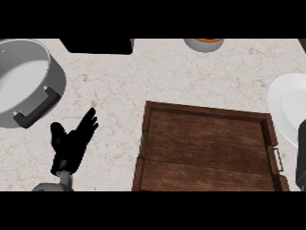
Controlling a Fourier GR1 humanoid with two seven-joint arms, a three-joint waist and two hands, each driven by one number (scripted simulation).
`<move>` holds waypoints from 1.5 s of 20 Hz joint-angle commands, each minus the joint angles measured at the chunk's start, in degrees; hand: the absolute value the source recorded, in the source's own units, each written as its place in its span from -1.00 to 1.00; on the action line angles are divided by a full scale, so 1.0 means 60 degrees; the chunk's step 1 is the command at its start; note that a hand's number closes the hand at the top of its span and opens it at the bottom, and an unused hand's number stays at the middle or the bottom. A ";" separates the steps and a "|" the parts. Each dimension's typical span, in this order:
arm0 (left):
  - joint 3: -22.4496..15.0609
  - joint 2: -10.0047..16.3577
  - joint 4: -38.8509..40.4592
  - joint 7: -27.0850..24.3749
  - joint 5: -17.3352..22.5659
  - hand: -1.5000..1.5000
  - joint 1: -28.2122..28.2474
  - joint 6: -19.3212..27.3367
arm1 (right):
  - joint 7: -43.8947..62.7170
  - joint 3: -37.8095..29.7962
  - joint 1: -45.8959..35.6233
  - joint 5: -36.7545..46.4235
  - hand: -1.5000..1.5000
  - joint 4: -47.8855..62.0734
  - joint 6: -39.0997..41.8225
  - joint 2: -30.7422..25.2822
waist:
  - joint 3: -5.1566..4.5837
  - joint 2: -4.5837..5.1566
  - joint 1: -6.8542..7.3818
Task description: Pick the tomato from the tray and place it in the plate
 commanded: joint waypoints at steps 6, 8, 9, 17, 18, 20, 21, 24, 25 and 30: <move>-0.0055 -0.0064 -0.0323 0.0171 -0.0072 0.00 0.0190 0.0140 | 0.0767 -0.1597 -0.0178 -0.1963 1.00 0.2175 -0.1369 -0.1155 | 0.0010 -0.0114 -0.0157; 0.0189 0.0092 -0.0078 -0.0028 0.0155 0.00 0.0075 -0.0122 | 0.0220 -0.1687 -0.0413 -0.2741 -1.00 0.3380 -0.0484 -0.1683 | 0.0010 -0.0083 -0.0138; 0.0148 0.0182 -0.0310 -0.0023 0.0195 0.00 0.0461 -0.0225 | -0.0173 -0.1717 -0.0232 -0.3263 -1.00 0.3866 -0.0473 -0.1854 | 0.0024 -0.0097 -0.0094; 0.0258 0.0012 0.0167 -0.0141 0.0142 0.00 0.0021 -0.0082 | -0.3991 -0.1258 -0.0533 -0.7093 -1.00 0.4954 -0.2244 -0.2148 | 0.0043 -0.0083 -0.0176; 0.0095 0.0040 -0.0073 -0.0069 -0.0098 0.00 0.0349 0.0076 | -0.4493 -0.1298 -0.0264 -0.7588 -1.00 0.4752 -0.2325 -0.2212 | 0.0063 -0.0112 -0.0200; 0.0334 0.0149 -0.0001 -0.0059 0.0178 0.00 0.0098 -0.0130 | -0.5285 -0.1037 -0.0399 -0.8250 -1.00 0.4196 -0.2584 -0.2179 | 0.0050 -0.0132 -0.0250; 0.0270 0.0214 -0.0111 0.0117 0.0011 0.00 0.0135 -0.0011 | -0.5705 -0.0898 -0.0178 -0.8592 -1.00 0.3848 -0.2961 -0.1972 | 0.0050 -0.0157 -0.0289; 0.0151 -0.0134 0.0244 -0.0301 0.0017 0.00 0.0335 0.0029 | -0.6511 -0.0607 0.0147 -0.9887 -1.00 0.2859 -0.3489 -0.1503 | 0.0035 -0.0170 -0.0355; 0.0007 -0.0142 -0.0193 -0.0158 -0.0047 0.00 0.0468 0.0068 | -0.6697 -0.0542 0.0329 -1.0343 -1.00 0.2618 -0.3607 -0.1464 | 0.0034 -0.0176 -0.0295; 0.0457 0.0373 -0.0563 0.0487 0.0216 0.00 0.0310 -0.0089 | -0.7663 0.0424 0.1616 -1.2959 -1.00 0.0236 -0.3135 -0.0405 | 0.0007 -0.0228 -0.0412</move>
